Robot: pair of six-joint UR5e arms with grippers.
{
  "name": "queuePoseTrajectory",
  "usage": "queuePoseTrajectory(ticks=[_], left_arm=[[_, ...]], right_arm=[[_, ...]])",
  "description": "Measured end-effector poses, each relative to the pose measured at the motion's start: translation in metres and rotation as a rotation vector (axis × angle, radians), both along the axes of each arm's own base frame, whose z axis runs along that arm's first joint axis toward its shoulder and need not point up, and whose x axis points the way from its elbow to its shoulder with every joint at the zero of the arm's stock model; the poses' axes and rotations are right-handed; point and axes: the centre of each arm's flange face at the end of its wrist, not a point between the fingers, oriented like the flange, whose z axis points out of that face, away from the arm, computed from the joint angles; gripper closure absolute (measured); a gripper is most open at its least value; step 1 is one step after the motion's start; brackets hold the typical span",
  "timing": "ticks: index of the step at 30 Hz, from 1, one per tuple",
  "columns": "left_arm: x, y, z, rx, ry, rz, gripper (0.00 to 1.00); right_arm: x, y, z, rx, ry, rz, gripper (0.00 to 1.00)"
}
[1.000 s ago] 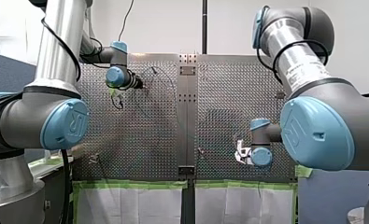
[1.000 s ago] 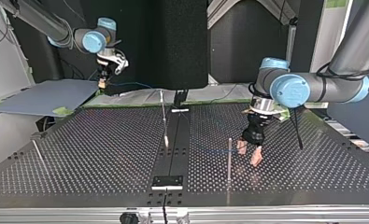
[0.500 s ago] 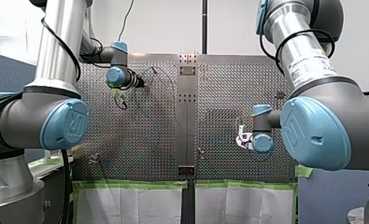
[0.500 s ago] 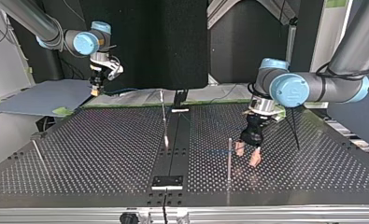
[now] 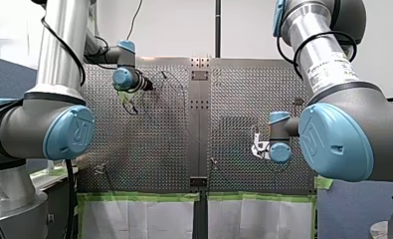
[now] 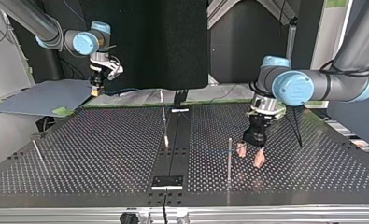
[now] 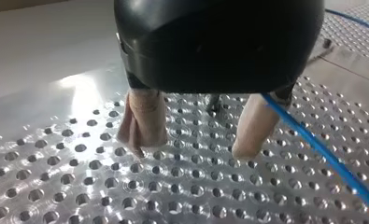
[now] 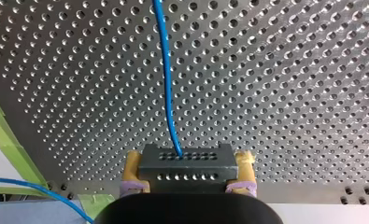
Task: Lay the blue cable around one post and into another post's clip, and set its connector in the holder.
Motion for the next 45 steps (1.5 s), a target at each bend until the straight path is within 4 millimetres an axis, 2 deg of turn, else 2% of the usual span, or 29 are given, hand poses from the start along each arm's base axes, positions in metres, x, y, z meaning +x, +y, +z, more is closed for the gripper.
queuePoseTrajectory(ticks=[12,25,37,45], left_arm=[[-0.014,-0.008,-0.004,-0.030,0.091,-0.038,0.00],[-0.024,0.002,0.020,-0.053,0.064,0.020,0.00],[-0.017,0.008,0.031,-0.104,-0.001,0.034,0.00],[-0.006,0.015,0.055,-0.125,-0.053,0.074,0.00]], right_arm=[[0.000,0.001,-0.001,0.005,0.002,0.001,1.00],[0.000,0.001,-0.002,0.007,0.003,0.000,1.00],[0.001,0.002,-0.002,0.008,0.003,0.010,1.00],[0.003,0.003,-0.002,0.008,0.003,0.013,1.00]])
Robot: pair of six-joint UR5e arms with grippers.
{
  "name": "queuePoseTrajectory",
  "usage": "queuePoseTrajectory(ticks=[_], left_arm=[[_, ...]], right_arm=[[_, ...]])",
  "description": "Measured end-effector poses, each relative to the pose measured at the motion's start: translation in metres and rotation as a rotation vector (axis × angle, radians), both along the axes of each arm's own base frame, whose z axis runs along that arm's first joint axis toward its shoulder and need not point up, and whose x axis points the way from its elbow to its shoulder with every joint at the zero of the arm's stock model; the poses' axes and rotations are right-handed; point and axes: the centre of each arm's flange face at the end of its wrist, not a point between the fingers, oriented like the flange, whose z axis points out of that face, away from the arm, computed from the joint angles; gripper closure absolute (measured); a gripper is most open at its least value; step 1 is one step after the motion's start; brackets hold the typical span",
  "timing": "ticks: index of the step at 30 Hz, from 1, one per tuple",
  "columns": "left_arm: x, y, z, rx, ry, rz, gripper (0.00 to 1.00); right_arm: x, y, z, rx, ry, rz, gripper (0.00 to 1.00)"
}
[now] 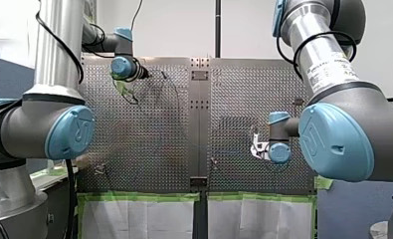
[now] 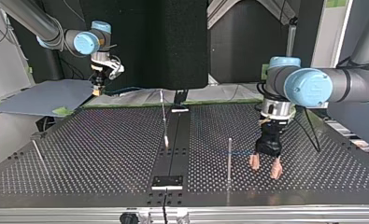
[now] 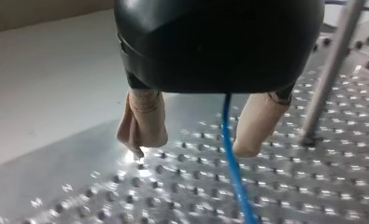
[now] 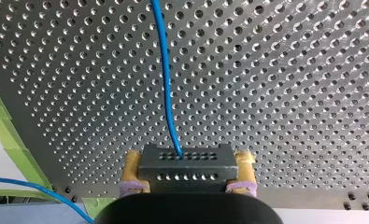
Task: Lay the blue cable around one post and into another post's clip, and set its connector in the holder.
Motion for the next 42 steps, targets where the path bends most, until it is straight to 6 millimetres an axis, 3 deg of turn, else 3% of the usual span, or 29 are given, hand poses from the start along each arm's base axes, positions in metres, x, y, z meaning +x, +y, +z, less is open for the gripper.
queuePoseTrajectory(ticks=[7,27,42], left_arm=[[0.005,0.001,0.016,0.004,-0.021,0.012,0.00],[0.024,-0.018,0.012,0.012,0.003,-0.010,0.00],[-0.002,-0.029,-0.041,0.139,0.138,0.003,0.00]], right_arm=[[0.001,0.000,0.000,-0.001,-0.001,0.005,1.00],[0.005,0.003,-0.001,-0.002,-0.003,0.024,1.00],[0.006,0.004,-0.002,0.000,0.001,0.026,1.00]])
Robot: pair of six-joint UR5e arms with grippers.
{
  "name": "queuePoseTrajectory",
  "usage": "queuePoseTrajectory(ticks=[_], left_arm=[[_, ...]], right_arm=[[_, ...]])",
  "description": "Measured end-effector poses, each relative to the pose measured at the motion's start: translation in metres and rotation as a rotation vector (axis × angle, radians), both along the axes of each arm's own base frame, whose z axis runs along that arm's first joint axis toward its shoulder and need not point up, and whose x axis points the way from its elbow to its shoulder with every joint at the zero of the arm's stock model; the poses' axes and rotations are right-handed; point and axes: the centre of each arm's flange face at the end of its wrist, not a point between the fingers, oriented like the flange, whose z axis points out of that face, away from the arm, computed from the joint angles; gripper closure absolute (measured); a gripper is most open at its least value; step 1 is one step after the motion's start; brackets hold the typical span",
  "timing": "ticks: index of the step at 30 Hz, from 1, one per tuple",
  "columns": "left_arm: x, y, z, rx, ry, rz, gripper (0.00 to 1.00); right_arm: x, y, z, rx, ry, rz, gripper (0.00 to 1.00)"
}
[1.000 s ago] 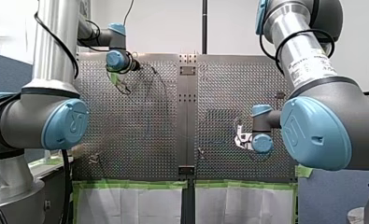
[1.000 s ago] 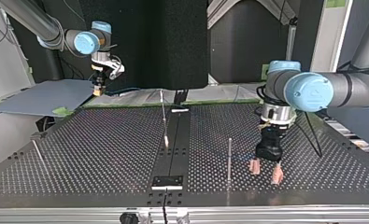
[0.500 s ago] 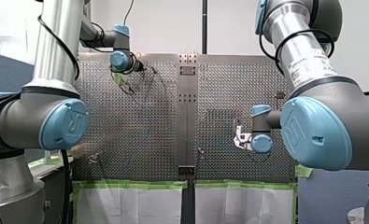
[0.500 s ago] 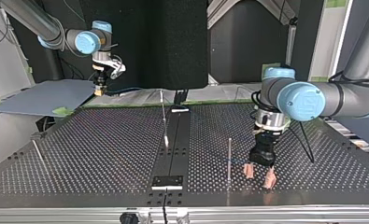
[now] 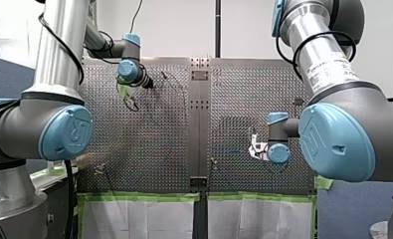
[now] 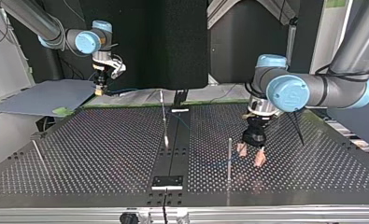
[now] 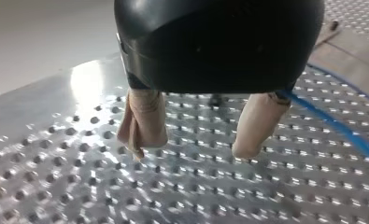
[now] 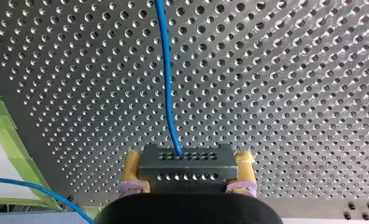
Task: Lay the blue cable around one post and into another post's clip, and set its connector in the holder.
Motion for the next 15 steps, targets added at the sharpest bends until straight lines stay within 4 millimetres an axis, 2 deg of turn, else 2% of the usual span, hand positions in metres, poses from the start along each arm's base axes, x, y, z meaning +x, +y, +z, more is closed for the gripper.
queuePoseTrajectory(ticks=[8,12,15], left_arm=[[-0.007,-0.001,-0.026,-0.027,-0.004,-0.021,0.00],[-0.007,-0.005,-0.024,-0.067,-0.030,-0.058,0.00],[-0.008,-0.008,-0.016,-0.097,-0.056,-0.086,0.00]], right_arm=[[0.000,0.000,-0.001,0.002,0.002,0.000,1.00],[0.000,0.001,-0.001,0.003,0.002,0.001,1.00],[0.000,0.001,-0.002,0.003,0.003,0.001,1.00]])
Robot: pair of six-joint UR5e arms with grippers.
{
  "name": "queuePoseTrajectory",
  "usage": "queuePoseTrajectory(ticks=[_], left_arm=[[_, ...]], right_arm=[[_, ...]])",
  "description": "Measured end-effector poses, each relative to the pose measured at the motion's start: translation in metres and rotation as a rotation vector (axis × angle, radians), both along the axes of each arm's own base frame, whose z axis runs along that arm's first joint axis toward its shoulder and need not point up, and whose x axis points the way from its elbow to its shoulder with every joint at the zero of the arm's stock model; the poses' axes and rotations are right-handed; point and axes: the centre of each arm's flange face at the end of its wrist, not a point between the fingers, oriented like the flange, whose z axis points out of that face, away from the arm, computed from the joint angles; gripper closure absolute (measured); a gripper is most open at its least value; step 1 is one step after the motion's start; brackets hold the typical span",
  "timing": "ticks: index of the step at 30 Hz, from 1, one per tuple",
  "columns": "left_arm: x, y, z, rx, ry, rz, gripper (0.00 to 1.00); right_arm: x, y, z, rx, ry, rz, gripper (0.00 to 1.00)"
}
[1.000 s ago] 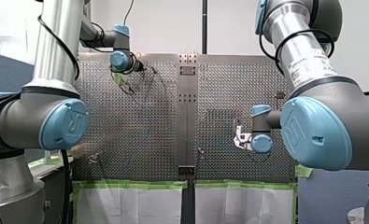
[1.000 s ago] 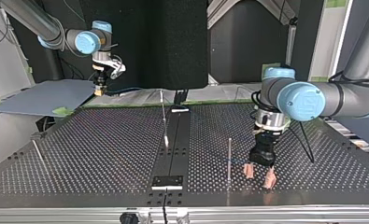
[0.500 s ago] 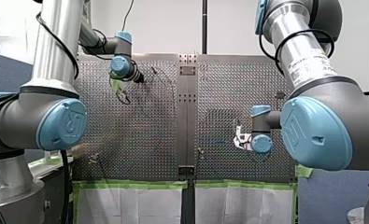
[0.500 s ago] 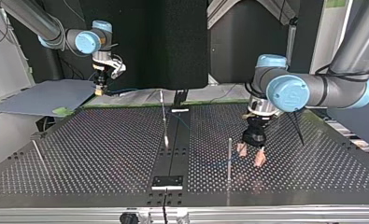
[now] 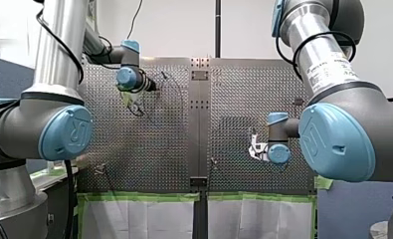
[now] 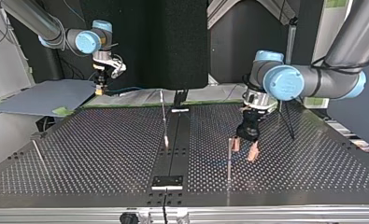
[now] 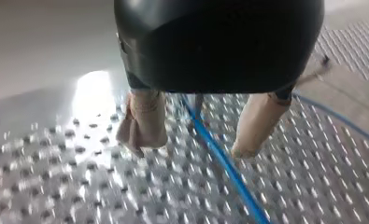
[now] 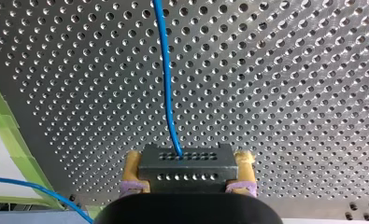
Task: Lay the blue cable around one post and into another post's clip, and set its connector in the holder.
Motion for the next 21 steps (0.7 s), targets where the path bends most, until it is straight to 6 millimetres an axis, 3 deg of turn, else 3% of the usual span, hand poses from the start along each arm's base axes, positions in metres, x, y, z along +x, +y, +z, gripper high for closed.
queuePoseTrajectory(ticks=[9,21], left_arm=[[-0.013,0.002,0.034,-0.086,-0.052,-0.015,0.00],[-0.024,-0.002,0.027,-0.044,0.027,-0.038,0.00]], right_arm=[[0.000,0.000,-0.001,0.001,0.001,-0.001,1.00],[-0.001,0.001,-0.001,0.002,0.001,-0.001,1.00]])
